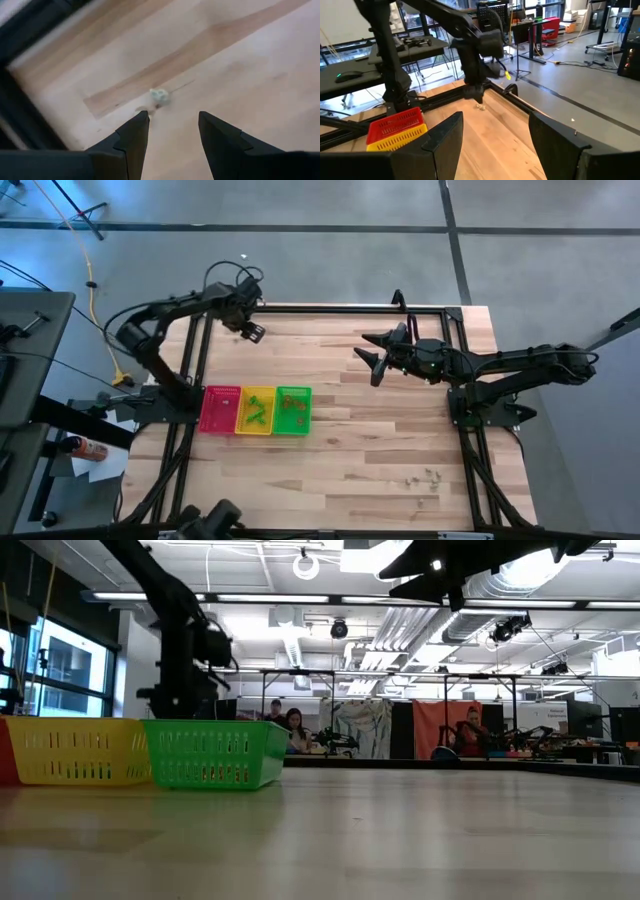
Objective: Sort Halloween decoration
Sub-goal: Put the white skull toy into the red bin
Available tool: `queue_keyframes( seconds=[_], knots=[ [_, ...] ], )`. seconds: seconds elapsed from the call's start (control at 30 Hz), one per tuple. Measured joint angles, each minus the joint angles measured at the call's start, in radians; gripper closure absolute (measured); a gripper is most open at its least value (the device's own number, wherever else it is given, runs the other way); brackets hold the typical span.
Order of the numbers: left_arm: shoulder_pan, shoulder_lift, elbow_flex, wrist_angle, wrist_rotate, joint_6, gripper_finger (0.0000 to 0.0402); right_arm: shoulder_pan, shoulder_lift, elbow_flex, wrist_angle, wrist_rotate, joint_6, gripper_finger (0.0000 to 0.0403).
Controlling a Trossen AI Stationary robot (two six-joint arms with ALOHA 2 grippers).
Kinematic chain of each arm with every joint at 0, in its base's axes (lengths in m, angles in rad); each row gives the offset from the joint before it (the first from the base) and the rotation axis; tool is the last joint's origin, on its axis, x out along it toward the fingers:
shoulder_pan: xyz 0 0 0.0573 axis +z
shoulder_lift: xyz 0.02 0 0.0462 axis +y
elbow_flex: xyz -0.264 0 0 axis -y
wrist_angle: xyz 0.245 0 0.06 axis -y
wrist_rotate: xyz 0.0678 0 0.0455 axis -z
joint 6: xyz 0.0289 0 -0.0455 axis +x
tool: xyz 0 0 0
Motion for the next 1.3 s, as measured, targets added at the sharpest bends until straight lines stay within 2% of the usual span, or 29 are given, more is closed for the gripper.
queue_keyframes(
  seconds=[0.33,0.57,1.03,1.3],
  knots=[
    [0.018,0.134,0.0,0.037,0.002,0.001,0.0239,0.0,0.0,0.0,0.0,0.0,0.002,0.0181],
    [0.018,0.139,0.0,0.129,0.002,-0.055,0.0239,0.0,0.0,0.0,0.0,0.001,0.002,0.0181],
    [0.035,0.139,-0.001,0.097,-0.026,-0.051,0.0239,0.0,0.0,0.0,-0.017,0.0,0.002,0.0181],
    [0.038,0.139,-0.001,0.097,0.034,-0.081,0.0238,0.0,0.0,0.0,-0.05,0.0,0.002,0.0181]
  ],
)
